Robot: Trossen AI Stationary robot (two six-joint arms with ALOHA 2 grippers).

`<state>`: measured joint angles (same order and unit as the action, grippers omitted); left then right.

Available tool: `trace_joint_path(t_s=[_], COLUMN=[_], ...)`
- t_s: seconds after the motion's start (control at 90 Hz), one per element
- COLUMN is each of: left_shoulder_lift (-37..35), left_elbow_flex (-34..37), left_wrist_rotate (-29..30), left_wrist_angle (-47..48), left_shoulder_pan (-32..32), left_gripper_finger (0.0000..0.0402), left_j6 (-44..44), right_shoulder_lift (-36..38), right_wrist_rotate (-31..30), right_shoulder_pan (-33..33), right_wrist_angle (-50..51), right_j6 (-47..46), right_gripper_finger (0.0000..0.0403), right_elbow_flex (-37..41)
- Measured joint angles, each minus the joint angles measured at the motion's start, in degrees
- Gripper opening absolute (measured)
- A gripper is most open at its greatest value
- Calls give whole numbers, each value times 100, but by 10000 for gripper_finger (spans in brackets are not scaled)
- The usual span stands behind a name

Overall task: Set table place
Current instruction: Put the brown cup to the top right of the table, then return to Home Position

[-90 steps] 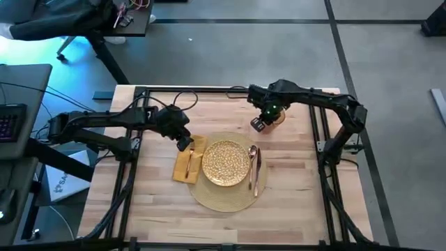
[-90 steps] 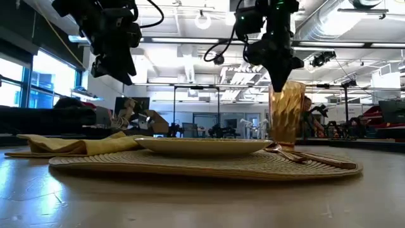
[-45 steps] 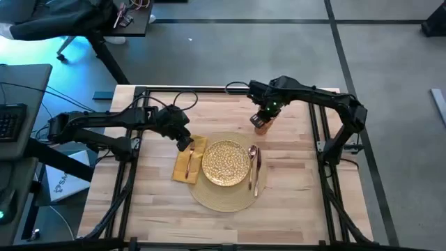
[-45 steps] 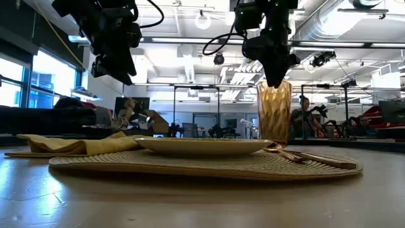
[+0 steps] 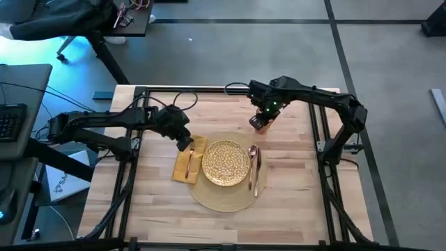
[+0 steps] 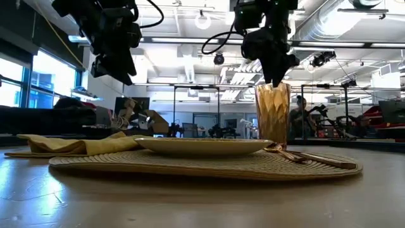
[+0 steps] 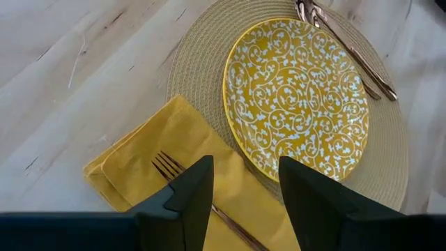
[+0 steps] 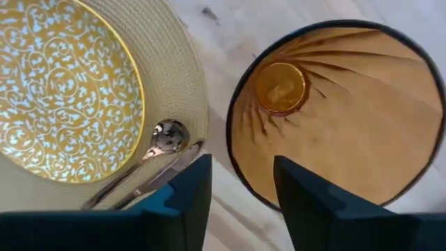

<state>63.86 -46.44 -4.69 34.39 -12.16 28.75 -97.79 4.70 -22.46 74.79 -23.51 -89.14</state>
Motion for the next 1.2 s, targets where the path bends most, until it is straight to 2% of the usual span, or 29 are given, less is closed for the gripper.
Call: trace_joint_path(t_s=[0.189, 0.422, 0.667, 0.811, 1.011, 1.2], left_shoulder_lift=[0, -2, -2, -2, -2, -2], left_elbow_flex=[0, 0, 0, 0, 0, 0], left_wrist_rotate=[-6, 77, 103, 188, 377, 505], left_wrist_angle=[-115, -866, -1664, -1874, -1909, -1995], left_shoulder_pan=[0, -69, -226, -301, -321, -321], left_gripper_finger=[147, 147, 147, 147, 147, 147], left_j6=[106, 110, 165, 350, 675, 999], right_shoulder_lift=[434, 1533, 2818, 4004, 5829, 7436], right_wrist_rotate=[3, 19, 743, 1241, 1271, 1280], right_shoulder_pan=[0, 0, 0, 0, -4, -4], right_wrist_angle=[71, 176, -414, -1466, -2454, -3085], right_j6=[4, 480, 1278, 1120, 422, -28], right_gripper_finger=[166, 167, 167, 159, 125, 105], right_elbow_flex=[-2, -2, 83, 1040, 2761, 4026])
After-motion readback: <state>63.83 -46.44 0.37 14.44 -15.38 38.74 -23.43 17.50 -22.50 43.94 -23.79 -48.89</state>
